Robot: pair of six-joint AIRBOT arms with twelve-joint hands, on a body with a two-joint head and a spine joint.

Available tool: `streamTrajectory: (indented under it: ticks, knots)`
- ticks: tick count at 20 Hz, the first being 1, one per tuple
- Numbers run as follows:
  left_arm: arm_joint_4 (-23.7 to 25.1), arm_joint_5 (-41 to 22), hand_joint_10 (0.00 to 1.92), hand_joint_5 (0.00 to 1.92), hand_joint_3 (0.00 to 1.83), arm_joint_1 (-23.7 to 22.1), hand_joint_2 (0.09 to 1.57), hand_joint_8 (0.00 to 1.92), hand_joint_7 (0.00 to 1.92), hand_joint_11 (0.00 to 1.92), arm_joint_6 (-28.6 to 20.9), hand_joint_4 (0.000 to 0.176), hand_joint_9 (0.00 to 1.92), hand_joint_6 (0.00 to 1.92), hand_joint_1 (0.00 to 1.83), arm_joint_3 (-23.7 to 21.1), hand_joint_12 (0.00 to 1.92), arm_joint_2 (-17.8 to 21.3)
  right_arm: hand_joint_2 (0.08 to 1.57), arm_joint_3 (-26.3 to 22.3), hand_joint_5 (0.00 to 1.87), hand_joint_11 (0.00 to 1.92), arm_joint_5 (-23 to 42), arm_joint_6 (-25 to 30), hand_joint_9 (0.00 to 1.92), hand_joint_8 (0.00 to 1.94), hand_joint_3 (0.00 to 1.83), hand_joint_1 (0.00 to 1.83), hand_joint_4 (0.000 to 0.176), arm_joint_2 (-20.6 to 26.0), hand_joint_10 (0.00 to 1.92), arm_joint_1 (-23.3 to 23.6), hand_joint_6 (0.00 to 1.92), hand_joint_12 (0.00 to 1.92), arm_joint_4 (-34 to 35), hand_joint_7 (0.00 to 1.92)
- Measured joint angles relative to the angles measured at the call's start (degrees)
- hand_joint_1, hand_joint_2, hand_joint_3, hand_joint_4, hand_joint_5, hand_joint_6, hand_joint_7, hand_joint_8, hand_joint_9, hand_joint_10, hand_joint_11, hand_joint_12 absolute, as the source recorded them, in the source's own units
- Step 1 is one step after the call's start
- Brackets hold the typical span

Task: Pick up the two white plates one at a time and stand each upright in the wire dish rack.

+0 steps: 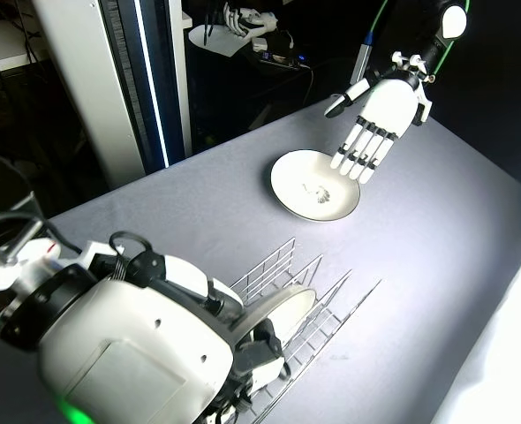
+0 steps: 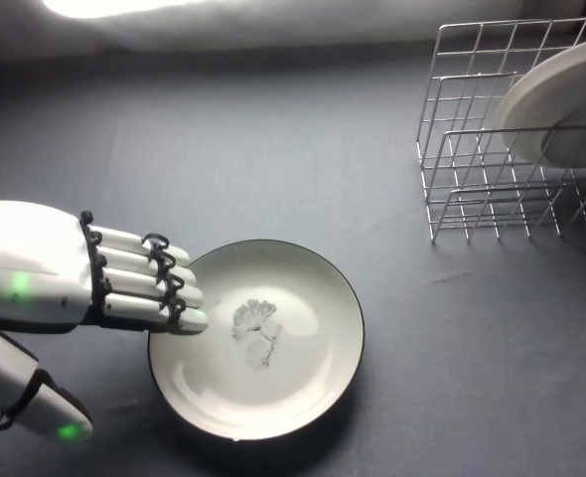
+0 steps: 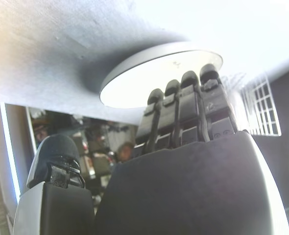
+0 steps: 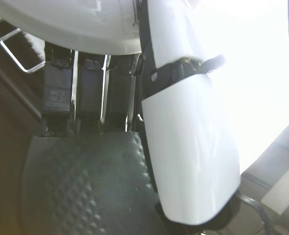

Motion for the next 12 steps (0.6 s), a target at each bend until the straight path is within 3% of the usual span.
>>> streamTrajectory:
  ticks: [1,3,4,5,6,9,12]
  knots:
    - [0.0,-0.1,0.0,0.0,0.0,0.2,1.15,0.0,0.0,0.0,-0.1,0.0,0.0,0.0,0.0,0.0,0.0,0.0,1.08,0.0,1.0,0.82,0.4,0.1,0.95,0.86,0.0,1.38,0.0,0.0,1.04,-0.4,0.97,1.09,-0.6,1.07]
    - [0.2,0.3,0.0,0.0,0.0,0.4,1.15,0.0,0.0,0.0,0.0,0.0,0.0,0.0,0.0,0.0,0.0,0.0,1.15,0.0,0.86,0.66,0.8,0.1,0.87,0.98,0.0,1.21,0.002,0.0,0.47,-1.0,1.2,1.11,-1.7,0.97]
    - [0.0,0.3,0.0,0.0,0.0,0.6,1.15,0.0,0.0,0.0,0.0,0.0,0.0,0.0,0.0,0.0,0.0,0.0,1.1,0.0,0.73,0.57,1.0,-0.1,0.81,0.49,0.0,1.24,0.0,0.0,0.32,-1.5,0.61,1.1,-2.0,0.81]
    - [-0.2,0.3,0.0,0.0,0.0,0.7,1.15,0.0,0.0,0.0,0.0,0.0,0.0,0.0,0.0,-0.1,0.0,0.0,1.08,0.0,0.77,0.54,1.1,0.0,0.81,0.21,0.0,1.26,0.0,-0.1,0.21,-1.6,0.3,1.07,-2.1,0.84]
    - [0.1,0.5,0.0,0.0,0.0,0.7,1.15,0.0,0.0,0.0,0.1,0.0,0.0,0.0,0.0,-0.1,0.0,0.0,1.09,0.0,0.78,0.5,1.3,-0.1,0.81,0.08,0.0,1.25,0.0,-0.1,0.12,-2.1,0.15,1.06,-2.2,0.85]
    - [0.0,0.7,0.0,0.0,0.0,0.8,1.16,0.0,0.0,0.0,0.1,0.0,0.0,0.0,0.0,-0.1,0.0,-0.2,1.09,0.2,0.74,0.33,1.6,-0.1,0.74,0.0,0.0,1.26,0.0,-0.1,0.02,-2.0,0.02,1.12,-2.5,0.78]
    - [-0.2,0.9,0.0,0.0,0.0,1.2,1.15,0.0,0.0,0.0,0.4,0.0,0.0,0.0,0.0,-0.1,0.0,-0.2,1.02,-0.2,0.52,0.06,2.1,-0.2,0.53,0.0,0.0,1.18,0.0,-0.1,0.0,-0.1,0.0,1.19,-2.8,0.56]
